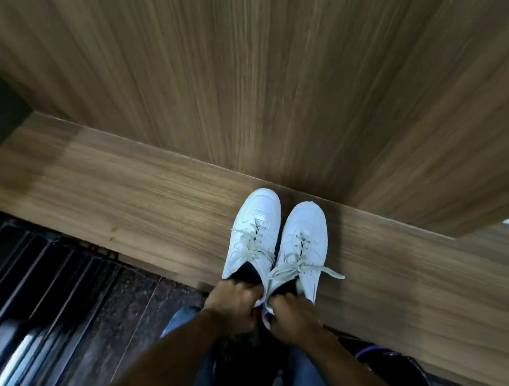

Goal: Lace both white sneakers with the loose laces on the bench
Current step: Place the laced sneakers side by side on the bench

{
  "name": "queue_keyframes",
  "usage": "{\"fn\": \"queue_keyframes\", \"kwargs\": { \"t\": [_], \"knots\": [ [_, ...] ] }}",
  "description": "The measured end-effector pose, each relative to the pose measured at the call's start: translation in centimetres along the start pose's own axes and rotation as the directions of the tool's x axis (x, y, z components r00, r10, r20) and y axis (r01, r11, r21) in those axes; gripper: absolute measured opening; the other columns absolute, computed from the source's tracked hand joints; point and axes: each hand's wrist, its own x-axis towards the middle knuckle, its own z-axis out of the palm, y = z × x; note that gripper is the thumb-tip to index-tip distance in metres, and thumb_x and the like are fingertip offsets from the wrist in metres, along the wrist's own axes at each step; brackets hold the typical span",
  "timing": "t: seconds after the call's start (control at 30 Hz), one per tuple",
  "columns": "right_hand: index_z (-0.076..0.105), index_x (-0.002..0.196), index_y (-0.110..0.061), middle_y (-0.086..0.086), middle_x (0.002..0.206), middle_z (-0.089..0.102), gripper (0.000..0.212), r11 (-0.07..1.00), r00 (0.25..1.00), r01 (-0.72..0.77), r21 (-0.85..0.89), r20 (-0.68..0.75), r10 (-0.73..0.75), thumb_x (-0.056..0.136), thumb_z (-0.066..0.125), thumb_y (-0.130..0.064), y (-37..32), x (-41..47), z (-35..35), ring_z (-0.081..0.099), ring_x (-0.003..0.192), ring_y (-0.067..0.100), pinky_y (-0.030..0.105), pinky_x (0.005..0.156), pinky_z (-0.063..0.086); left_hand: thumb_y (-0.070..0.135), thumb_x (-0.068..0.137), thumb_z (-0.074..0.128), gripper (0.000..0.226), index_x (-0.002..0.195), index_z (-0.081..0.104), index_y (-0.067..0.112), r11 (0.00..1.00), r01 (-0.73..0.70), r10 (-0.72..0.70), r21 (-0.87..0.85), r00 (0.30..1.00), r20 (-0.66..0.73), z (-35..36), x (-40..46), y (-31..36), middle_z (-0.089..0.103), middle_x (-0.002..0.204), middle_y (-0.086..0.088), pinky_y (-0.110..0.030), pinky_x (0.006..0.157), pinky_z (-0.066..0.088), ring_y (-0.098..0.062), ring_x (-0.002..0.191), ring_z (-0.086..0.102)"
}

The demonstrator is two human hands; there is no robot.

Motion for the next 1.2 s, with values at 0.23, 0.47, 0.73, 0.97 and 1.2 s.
{"fn": "queue_keyframes", "kwargs": {
  "t": [0.23, 0.47, 0.73, 0.97, 1.2],
  "knots": [
    [0.058, 0.119, -0.011, 0.013, 0.127, 0.059, 0.033, 0.997, 0.992, 0.052, -0.048, 0.114, -0.047, 0.093, 0.052, -0.031, -1.5, -3.4, -6.7, 0.054, 0.118, 0.03, 0.036, 0.096, 0.045, 0.032, 0.088, 0.047, 0.029, 0.108, 0.06, 0.016, 0.974, 0.218, -0.207, -0.056, 0.965, 0.163, -7.8, -3.4, 3.8, 0.061, 0.117, -0.009, -0.038, 0.078, 0.047, -0.036, 0.105, 0.058],
    [0.042, 0.086, -0.019, 0.013, 0.115, 0.063, 0.021, 0.944, 0.949, 0.281, -0.175, 0.196, -0.247, 0.091, 0.055, -0.034, -5.0, -6.7, -14.0, 0.058, 0.108, 0.029, 0.028, 0.07, 0.03, 0.031, 0.088, 0.052, 0.032, 0.116, 0.057, 0.016, 0.896, 0.428, -0.406, -0.12, 0.898, 0.17, -13.8, -7.9, 5.4, 0.057, 0.128, -0.009, -0.036, 0.088, 0.045, -0.034, 0.115, 0.054],
    [0.051, 0.088, -0.017, 0.01, 0.112, 0.064, 0.02, 0.83, 0.857, 0.5, -0.249, 0.283, -0.431, 0.091, 0.056, -0.036, -14.4, -1.6, -17.2, 0.058, 0.107, 0.027, 0.027, 0.07, 0.028, 0.033, 0.084, 0.051, 0.026, 0.104, 0.058, 0.018, 0.747, 0.603, -0.61, -0.281, 0.789, 0.071, -15.9, -12.4, -1.2, 0.062, 0.117, -0.006, -0.038, 0.082, 0.047, -0.033, 0.108, 0.057],
    [0.041, 0.075, -0.018, 0.013, 0.113, 0.064, 0.029, 0.656, 0.741, 0.666, -0.356, 0.418, -0.526, 0.092, 0.056, -0.036, -27.9, 5.7, -16.8, 0.058, 0.107, 0.031, 0.03, 0.069, 0.03, 0.034, 0.085, 0.049, 0.022, 0.099, 0.054, 0.018, 0.561, 0.758, -0.786, -0.332, 0.614, 0.073, -14.4, -18.6, -11.8, 0.063, 0.112, -0.004, -0.037, 0.077, 0.045, -0.032, 0.104, 0.058],
    [0.06, 0.1, -0.009, 0.017, 0.116, 0.064, 0.028, 0.433, 0.599, 0.8, -0.414, 0.517, -0.612, 0.094, 0.053, -0.036, -41.6, 14.5, -12.5, 0.058, 0.11, 0.035, 0.037, 0.085, 0.045, 0.034, 0.084, 0.05, 0.018, 0.09, 0.051, 0.017, 0.321, 0.84, -0.919, -0.438, 0.387, 0.069, -11.9, -25.3, -22.8, 0.064, 0.103, -0.005, -0.037, 0.068, 0.041, -0.032, 0.097, 0.059]
  ]
}}
